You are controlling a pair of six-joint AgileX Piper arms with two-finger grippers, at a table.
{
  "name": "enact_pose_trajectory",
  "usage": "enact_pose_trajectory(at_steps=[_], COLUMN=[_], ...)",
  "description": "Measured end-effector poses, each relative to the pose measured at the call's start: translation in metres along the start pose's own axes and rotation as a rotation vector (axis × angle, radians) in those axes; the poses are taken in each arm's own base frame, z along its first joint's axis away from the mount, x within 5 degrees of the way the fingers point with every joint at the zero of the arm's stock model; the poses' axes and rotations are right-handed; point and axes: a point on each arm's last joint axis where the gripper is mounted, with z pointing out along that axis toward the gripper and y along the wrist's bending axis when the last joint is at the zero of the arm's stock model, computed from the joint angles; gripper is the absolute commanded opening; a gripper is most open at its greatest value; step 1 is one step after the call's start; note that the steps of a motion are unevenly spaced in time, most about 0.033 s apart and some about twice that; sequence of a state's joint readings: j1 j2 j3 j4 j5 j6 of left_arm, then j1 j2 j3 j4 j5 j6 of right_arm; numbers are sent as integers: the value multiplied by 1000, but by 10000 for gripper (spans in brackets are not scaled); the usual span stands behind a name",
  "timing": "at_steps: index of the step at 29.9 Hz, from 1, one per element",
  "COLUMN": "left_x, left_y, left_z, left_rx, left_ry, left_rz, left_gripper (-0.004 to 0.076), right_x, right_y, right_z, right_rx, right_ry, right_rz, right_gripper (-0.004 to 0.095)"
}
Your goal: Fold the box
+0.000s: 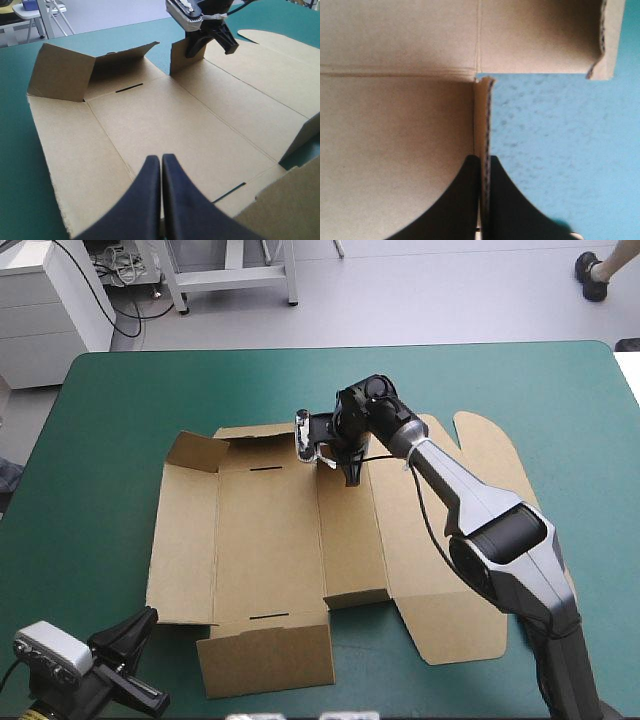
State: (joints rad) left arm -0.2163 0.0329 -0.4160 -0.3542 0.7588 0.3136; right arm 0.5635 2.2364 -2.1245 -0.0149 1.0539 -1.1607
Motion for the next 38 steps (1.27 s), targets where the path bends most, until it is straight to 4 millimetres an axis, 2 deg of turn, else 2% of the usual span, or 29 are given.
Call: enact_pose_trajectory(at_steps=[2,7,9,11,18,23,26,31,33,36,37,38], left_x=[0,0,0,0,0,0,0,0,0,0,0,0], left_y=[0,0,0,0,0,0,0,0,0,0,0,0], left_z=[0,0,0,0,0,0,0,0,0,0,0,0], left_rx=[1,4,4,4,4,4,4,4,4,4,4,4], left_ry=[0,-1,-1,-1,-1,-1,-1,-1,-1,-1,-1,-1], left_rz=[-2,-4,-4,-5,-5,-5,-5,-5,-5,-5,-5,-5], left_gripper=[-8,-8,-8,-8,-8,-8,-8,-8,-8,-8,-8,-8], right_x=[-1,-2,-2,-2,-3,-8,-10,-9,-8,-6,-5,-4], right_y=[-2,-5,-5,-5,-8,-20,-28,-32,-31,-28,-26,-23], right_z=[3,4,5,7,6,-11,-36,-98,-125,-168,-181,-203], right_rx=[22,57,63,63,84,142,175,188,214,263,280,307], right_ry=[-7,-20,-23,-23,-33,-62,-75,-80,-99,-146,-166,-200], right_rz=[17,36,39,39,42,89,141,270,321,426,468,529], right_gripper=[111,408,470,498,499,499,499,485,443,280,168,87])
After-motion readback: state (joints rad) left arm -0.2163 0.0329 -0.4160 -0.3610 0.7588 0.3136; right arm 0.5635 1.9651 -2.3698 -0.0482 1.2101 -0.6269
